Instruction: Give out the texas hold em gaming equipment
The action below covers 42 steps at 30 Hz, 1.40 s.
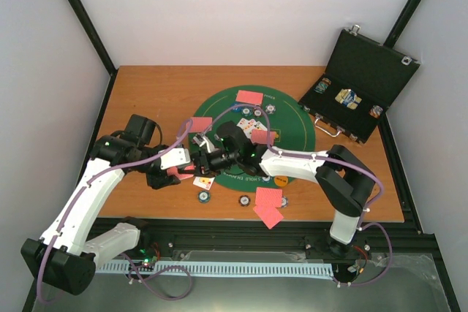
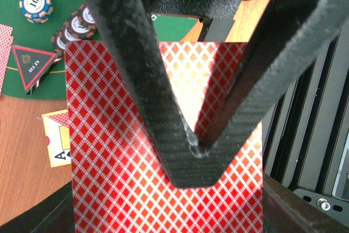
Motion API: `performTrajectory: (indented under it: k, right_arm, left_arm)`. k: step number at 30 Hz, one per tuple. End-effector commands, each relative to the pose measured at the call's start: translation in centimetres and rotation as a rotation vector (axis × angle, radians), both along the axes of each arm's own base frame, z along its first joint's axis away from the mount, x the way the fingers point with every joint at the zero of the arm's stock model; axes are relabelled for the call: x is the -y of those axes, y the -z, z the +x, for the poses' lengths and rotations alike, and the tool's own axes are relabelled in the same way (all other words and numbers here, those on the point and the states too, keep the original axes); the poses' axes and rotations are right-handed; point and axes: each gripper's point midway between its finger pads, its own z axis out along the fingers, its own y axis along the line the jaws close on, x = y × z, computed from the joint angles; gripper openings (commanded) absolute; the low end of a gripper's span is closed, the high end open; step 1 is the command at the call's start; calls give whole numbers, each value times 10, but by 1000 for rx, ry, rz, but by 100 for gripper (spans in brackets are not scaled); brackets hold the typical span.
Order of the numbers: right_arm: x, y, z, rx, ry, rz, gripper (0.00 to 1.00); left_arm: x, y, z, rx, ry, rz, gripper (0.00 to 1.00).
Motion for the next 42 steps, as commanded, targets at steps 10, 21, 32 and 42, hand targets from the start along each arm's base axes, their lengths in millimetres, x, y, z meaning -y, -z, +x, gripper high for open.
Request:
performTrajectory:
  k: [10,21,32,42]
  right_arm:
    - [39,23,15,-3,91,-92,39]
    - [48,15,17,14,108,-93,16]
    - [73,-15,26,33,187,-51,3]
    - [154,-23,74,66,331,-120,3]
  left_arm:
    - [3,-19,1,51,22,-27,52]
    - [2,-18,4,51,12,-16,52]
    - [-1,-9,7,41,3,9,52]
    - [-10,8,11,31,-24,68,52]
